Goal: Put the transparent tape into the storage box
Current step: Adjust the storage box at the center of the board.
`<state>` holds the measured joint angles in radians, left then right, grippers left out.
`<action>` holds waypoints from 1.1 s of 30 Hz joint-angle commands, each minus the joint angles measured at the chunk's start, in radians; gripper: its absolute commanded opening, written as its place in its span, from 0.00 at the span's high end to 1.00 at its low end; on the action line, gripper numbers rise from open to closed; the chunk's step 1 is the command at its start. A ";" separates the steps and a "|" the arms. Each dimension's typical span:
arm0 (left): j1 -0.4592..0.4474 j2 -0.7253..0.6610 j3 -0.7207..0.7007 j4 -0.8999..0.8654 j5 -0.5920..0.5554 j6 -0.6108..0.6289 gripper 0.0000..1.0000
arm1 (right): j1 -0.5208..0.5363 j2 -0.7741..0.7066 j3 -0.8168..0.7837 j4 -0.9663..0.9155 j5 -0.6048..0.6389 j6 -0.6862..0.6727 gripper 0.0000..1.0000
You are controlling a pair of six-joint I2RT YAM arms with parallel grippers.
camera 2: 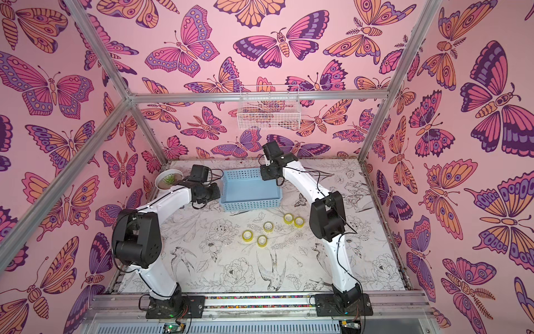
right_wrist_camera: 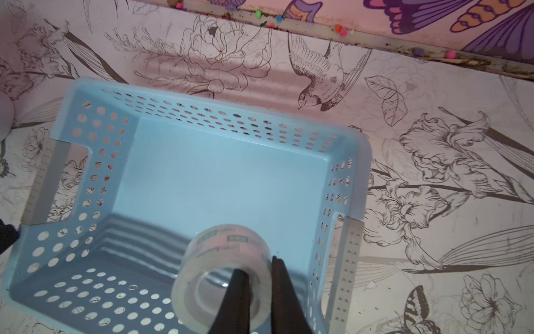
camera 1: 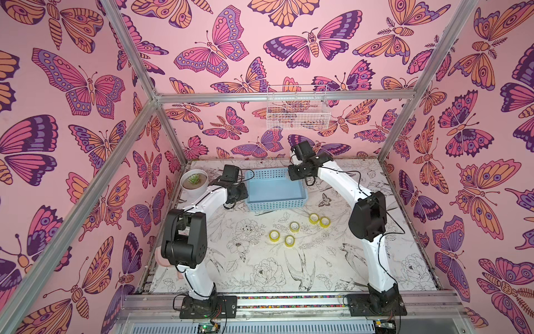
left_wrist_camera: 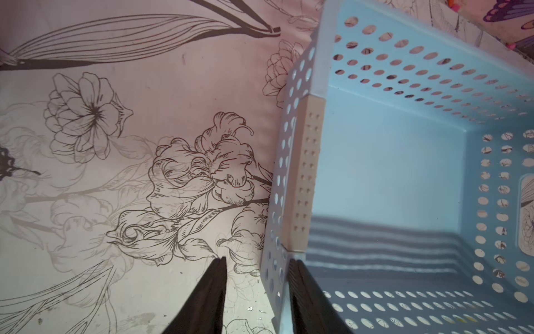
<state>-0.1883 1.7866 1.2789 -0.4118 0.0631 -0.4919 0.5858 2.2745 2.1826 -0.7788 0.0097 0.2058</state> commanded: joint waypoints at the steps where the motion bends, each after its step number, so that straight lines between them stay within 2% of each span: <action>1: -0.008 0.021 -0.037 -0.041 0.041 -0.020 0.60 | 0.024 0.035 0.022 -0.057 0.008 -0.031 1.00; 10: -0.067 -0.092 -0.154 -0.043 -0.014 -0.057 0.69 | 0.040 0.023 -0.043 -0.053 0.012 -0.037 1.00; 16: -0.098 -0.178 -0.217 -0.075 -0.063 -0.074 0.72 | 0.047 0.011 -0.064 -0.068 0.012 -0.036 1.00; 25: -0.136 -0.256 -0.272 -0.121 -0.062 -0.073 0.77 | 0.058 0.008 -0.063 -0.070 0.015 -0.049 1.00; 33: -0.176 -0.352 -0.263 -0.213 -0.045 -0.062 0.80 | 0.075 0.001 -0.082 -0.109 0.043 -0.065 1.00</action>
<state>-0.3538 1.4750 1.0176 -0.5476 0.0116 -0.5648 0.6479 2.3161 2.1189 -0.8383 0.0277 0.1555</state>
